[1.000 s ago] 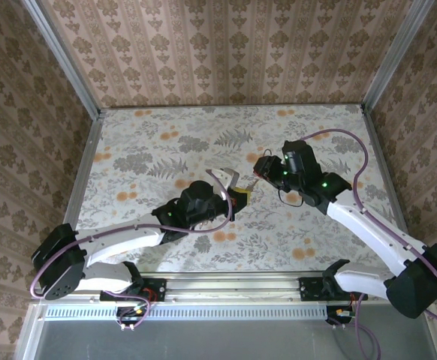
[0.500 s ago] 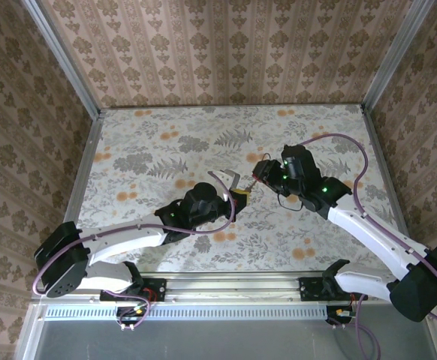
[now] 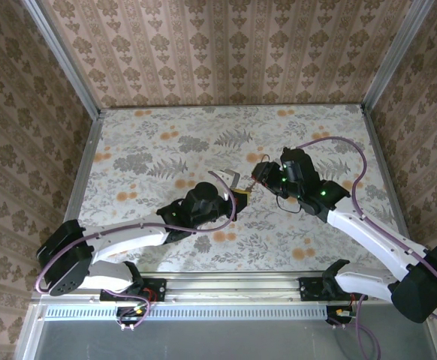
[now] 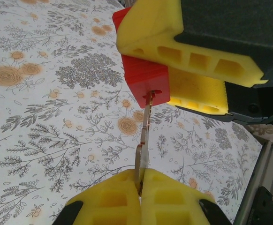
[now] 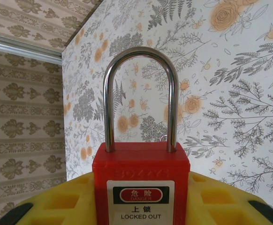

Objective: Unlock with the key

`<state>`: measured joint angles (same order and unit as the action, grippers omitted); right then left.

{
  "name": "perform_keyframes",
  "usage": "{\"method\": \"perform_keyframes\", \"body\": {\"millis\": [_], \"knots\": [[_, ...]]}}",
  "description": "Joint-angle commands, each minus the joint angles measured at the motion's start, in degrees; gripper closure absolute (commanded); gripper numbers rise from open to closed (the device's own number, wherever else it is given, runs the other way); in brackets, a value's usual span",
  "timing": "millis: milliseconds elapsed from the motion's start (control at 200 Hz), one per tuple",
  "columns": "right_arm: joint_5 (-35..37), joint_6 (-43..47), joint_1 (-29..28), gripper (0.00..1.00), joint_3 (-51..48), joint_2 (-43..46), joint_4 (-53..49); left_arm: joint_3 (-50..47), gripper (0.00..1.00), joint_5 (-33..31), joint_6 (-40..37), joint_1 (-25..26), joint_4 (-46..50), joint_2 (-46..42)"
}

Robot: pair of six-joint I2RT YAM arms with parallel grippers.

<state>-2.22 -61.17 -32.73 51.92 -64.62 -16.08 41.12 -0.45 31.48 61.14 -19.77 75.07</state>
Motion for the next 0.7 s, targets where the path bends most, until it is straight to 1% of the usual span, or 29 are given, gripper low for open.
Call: {"method": "perform_keyframes", "body": {"millis": [0, 135, 210, 340, 425, 695], "knots": [[0.31, -1.16, -1.10, 0.97, -1.11, 1.33, 2.00, 0.09, 1.00, 0.16, 1.52, -1.06, -2.87, 0.42], [0.35, -1.30, -1.59, 0.97, -1.62, 1.52, 2.51, 0.36, 1.00, 0.36, 1.78, -1.33, -2.99, 0.95], [0.17, -1.40, -1.87, 0.97, -2.04, 1.43, 2.89, -0.28, 1.00, 0.91, 2.54, -1.66, -4.93, 1.19], [-0.02, -1.83, -2.07, 0.97, -2.92, 1.34, 3.84, -0.87, 1.00, 4.01, 4.02, -2.31, -8.06, 1.79], [-0.40, -1.82, -2.14, 0.98, -3.53, 1.59, 4.99, -1.43, 1.00, 7.18, 4.82, -3.03, -10.90, 2.18], [-2.16, -0.15, -2.07, 0.98, -5.12, 1.78, 8.40, -4.29, 1.00, 11.47, 10.27, -6.16, -17.19, 2.98]]}}
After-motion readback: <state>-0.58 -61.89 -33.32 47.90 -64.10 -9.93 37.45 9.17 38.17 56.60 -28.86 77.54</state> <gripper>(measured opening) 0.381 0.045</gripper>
